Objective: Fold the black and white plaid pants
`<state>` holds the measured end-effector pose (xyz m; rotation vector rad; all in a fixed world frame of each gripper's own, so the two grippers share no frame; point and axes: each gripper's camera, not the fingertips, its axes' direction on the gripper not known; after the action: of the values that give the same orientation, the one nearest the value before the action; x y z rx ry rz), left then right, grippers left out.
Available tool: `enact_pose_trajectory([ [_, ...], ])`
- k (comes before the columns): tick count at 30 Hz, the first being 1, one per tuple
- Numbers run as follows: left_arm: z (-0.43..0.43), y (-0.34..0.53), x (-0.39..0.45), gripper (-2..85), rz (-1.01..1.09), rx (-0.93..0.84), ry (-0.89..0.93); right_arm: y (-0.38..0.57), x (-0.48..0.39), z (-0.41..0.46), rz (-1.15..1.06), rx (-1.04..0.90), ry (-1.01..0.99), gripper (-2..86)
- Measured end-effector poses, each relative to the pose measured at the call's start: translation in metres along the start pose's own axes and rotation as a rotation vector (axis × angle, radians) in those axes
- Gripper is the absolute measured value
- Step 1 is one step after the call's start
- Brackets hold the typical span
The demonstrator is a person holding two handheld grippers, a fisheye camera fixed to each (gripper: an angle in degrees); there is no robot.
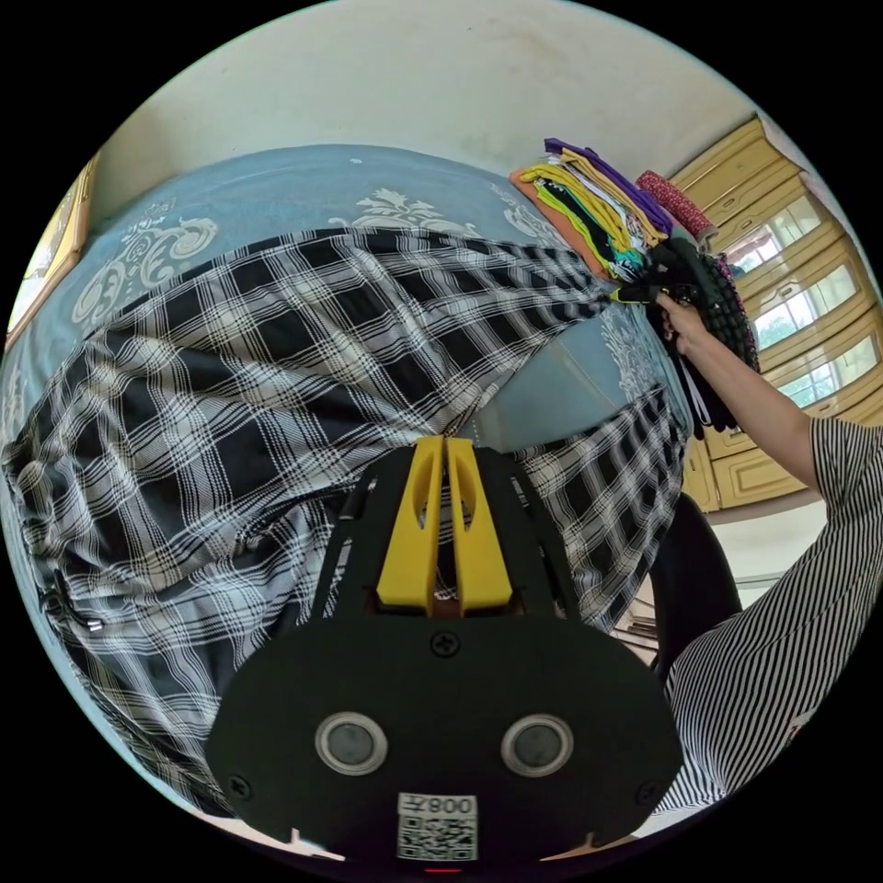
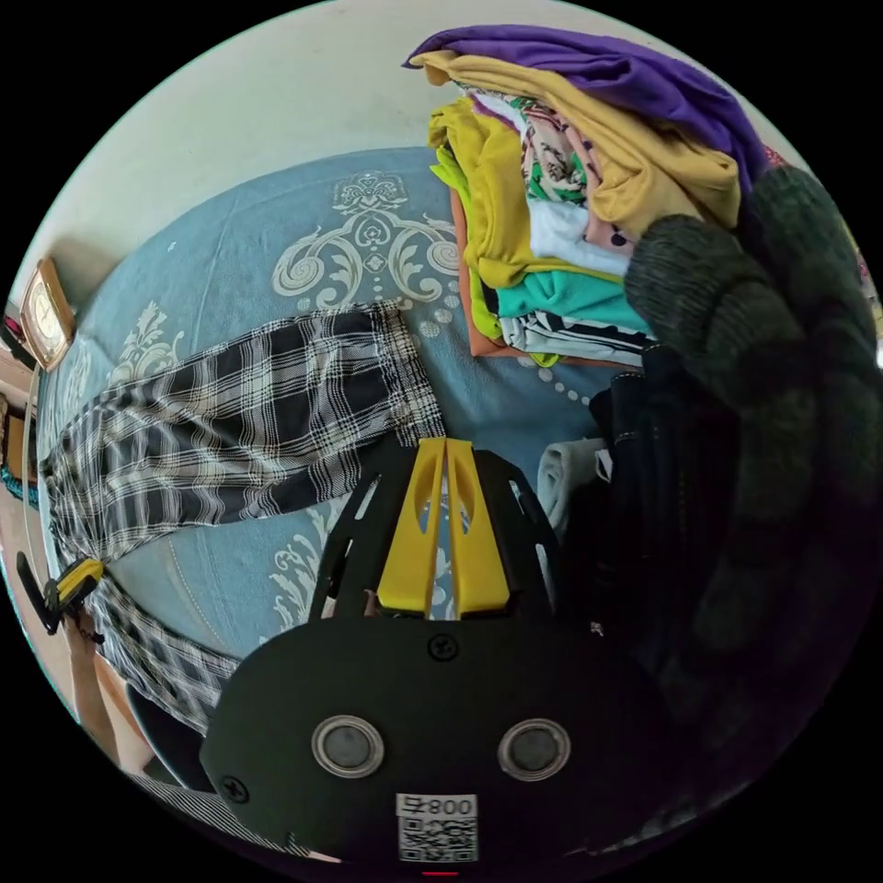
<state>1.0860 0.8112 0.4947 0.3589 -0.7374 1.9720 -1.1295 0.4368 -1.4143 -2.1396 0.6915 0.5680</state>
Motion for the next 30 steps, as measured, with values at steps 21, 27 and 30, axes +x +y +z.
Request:
enact_pose_trajectory([
  [21, -0.035, 0.080, -0.028, 2.2, -0.046, 0.109, 0.039, 0.021, -0.044, -0.115, -0.081, 0.126, 0.037, -0.1],
  [27, -0.020, 0.098, -0.037, 0.6, -0.056, 0.034, -0.064, 0.019, -0.151, -0.137, -0.428, 0.147, -0.108, 0.0],
  [30, -0.027, 0.113, -0.046, 0.3, -0.078, 0.044, -0.032, 0.009, -0.183, -0.119, -0.490, 0.017, -0.100, 0.1],
])
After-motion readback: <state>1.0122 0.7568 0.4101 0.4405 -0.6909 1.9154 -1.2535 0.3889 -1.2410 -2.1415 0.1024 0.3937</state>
